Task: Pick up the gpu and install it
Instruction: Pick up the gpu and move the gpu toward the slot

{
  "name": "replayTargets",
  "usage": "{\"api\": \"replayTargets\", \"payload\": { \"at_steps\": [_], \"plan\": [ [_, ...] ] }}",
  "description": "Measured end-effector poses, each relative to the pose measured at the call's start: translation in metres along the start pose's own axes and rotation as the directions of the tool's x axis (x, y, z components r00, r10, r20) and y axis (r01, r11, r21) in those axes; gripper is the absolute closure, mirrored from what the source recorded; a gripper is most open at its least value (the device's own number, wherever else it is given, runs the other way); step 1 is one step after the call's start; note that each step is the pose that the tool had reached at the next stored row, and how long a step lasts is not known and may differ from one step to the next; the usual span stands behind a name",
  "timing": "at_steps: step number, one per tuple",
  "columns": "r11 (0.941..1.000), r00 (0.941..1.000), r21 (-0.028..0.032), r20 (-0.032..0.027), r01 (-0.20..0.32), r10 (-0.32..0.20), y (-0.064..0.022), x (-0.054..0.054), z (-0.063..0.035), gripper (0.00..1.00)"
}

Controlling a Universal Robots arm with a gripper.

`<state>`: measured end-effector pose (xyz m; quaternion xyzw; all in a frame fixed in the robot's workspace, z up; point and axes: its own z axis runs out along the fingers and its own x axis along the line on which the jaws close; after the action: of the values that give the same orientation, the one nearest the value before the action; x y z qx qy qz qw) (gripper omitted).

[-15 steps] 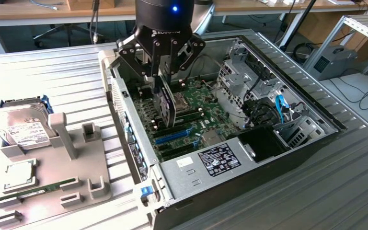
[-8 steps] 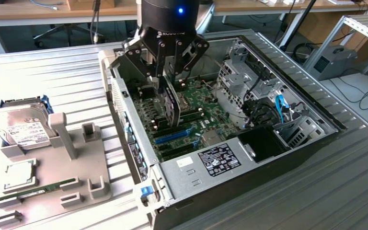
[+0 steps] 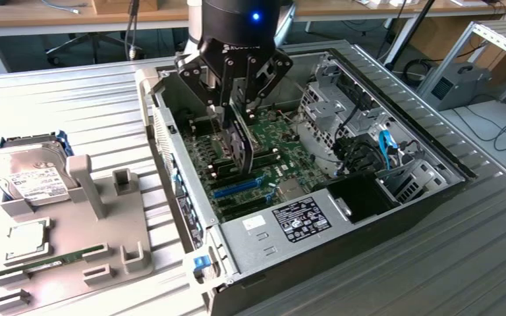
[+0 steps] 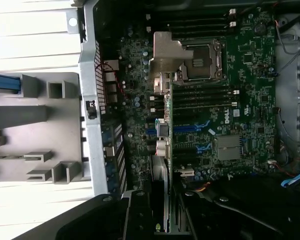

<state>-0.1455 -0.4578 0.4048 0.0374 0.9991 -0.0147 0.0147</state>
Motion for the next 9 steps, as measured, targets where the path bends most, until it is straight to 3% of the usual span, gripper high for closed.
{"api": "replayTargets", "payload": {
  "at_steps": [9],
  "plan": [
    [1.0000,1.0000,0.0026,0.0001,0.000,0.000,0.0008,-0.0071,0.0023,0.74]
  ]
}}
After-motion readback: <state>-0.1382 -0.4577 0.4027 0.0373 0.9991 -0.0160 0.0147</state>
